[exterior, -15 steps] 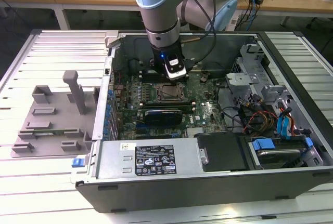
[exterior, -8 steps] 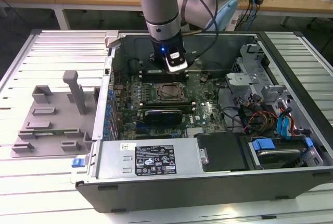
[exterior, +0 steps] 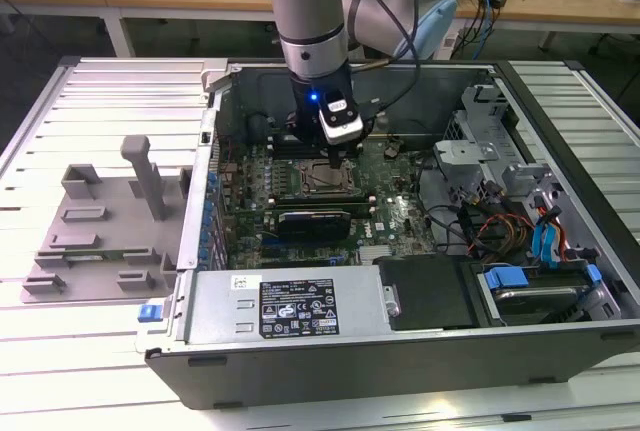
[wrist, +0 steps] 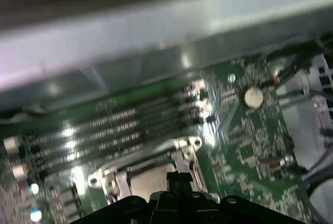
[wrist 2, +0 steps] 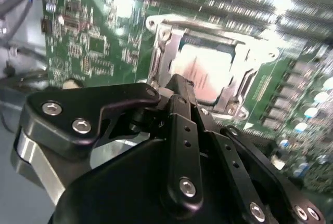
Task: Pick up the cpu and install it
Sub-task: 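Install the first cpu locking lever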
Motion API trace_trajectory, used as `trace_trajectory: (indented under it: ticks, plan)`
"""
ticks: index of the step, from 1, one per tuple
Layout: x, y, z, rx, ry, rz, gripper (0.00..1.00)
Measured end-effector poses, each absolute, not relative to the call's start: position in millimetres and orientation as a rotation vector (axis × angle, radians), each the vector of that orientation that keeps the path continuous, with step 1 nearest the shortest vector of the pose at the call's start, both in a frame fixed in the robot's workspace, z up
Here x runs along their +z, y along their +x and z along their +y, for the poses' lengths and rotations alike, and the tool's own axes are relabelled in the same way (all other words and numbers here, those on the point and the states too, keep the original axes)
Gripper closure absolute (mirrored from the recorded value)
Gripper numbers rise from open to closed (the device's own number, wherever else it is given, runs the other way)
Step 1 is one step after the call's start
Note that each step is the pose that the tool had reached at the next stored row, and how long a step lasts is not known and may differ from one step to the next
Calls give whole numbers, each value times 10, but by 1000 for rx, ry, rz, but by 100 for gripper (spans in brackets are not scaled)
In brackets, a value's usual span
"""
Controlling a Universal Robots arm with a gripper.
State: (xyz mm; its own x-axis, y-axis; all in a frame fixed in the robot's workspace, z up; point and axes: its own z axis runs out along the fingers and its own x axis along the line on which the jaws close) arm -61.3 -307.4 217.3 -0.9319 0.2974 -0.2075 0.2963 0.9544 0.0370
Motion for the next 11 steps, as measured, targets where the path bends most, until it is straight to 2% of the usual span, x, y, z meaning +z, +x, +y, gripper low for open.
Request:
trace_trajectory:
  ticks: [2,3,11]
  plan:
    - [2174,-613,-3096,-59,438,2900,89]
    - [2174,-613,-3100,-73,437,2901,89]
    - [2169,-597,-3101,-104,441,2992,89]
